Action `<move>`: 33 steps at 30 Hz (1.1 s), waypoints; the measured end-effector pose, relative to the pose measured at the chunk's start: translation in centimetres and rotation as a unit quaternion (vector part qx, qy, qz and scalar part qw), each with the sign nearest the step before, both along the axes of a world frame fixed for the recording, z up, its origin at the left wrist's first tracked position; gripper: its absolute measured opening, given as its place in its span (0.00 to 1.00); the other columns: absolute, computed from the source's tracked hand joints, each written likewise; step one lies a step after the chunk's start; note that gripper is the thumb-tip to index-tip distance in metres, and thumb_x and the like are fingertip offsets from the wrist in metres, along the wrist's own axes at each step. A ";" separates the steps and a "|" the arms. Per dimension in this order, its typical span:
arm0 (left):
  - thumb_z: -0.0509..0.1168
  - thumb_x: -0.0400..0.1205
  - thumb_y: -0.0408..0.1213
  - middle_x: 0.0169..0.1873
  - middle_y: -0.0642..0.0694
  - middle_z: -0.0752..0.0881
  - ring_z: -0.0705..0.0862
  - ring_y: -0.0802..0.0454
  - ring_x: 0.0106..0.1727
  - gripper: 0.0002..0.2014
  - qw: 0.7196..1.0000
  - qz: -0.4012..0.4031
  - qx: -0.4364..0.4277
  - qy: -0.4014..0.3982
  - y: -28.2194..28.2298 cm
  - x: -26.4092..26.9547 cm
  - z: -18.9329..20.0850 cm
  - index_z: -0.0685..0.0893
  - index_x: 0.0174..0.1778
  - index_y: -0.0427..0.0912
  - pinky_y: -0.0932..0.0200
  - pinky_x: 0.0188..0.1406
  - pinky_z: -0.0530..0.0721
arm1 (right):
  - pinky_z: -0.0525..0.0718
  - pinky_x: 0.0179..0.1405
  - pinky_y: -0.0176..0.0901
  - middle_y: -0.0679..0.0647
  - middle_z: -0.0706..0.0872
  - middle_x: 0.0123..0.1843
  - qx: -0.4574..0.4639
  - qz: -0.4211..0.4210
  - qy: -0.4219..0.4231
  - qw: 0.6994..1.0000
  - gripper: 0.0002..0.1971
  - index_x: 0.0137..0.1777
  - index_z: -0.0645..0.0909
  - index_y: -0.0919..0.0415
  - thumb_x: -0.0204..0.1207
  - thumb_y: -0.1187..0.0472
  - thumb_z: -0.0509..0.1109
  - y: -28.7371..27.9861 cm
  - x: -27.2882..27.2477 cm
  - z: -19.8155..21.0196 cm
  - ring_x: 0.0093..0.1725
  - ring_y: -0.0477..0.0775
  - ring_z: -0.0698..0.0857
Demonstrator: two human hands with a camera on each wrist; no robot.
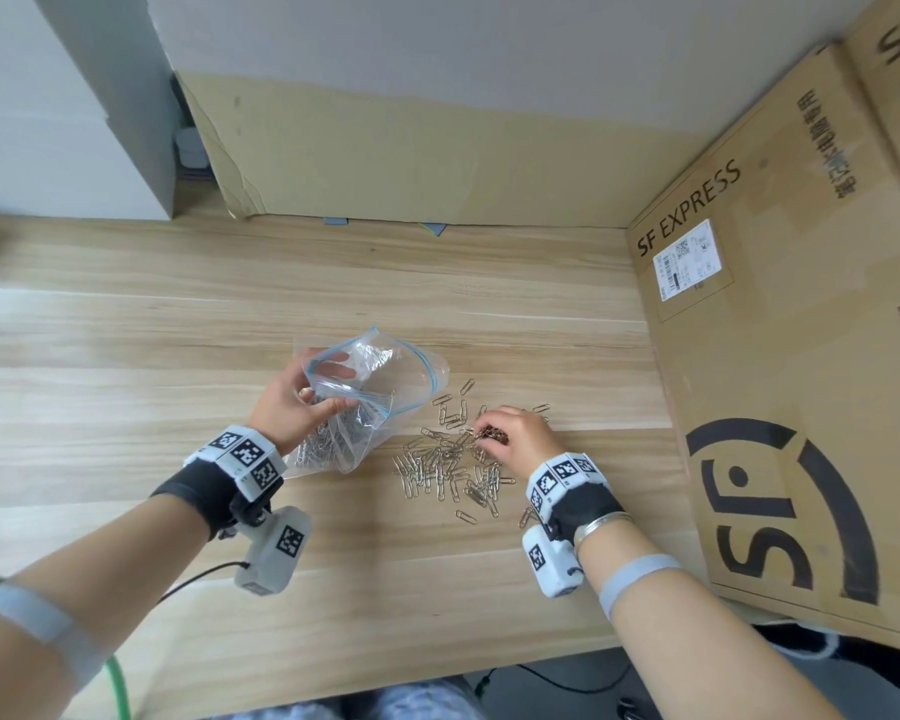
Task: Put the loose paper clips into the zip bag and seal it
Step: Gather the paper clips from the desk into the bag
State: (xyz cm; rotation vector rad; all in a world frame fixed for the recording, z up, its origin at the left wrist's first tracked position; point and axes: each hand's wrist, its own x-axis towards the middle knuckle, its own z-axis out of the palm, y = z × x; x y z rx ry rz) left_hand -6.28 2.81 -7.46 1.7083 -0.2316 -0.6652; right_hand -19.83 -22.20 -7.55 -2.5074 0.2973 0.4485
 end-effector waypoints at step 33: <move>0.71 0.69 0.26 0.40 0.70 0.87 0.82 0.73 0.46 0.22 1.000 0.005 -0.015 -0.008 1.1 0.2 -0.2 0.76 0.52 0.55 0.69 0.50 0.78 | 0.81 0.34 0.25 0.52 0.88 0.43 0.063 -0.122 -0.080 0.987 0.08 0.53 0.84 0.60 0.77 0.62 0.65 2.3 8.9 5.3 0.31 0.38 0.79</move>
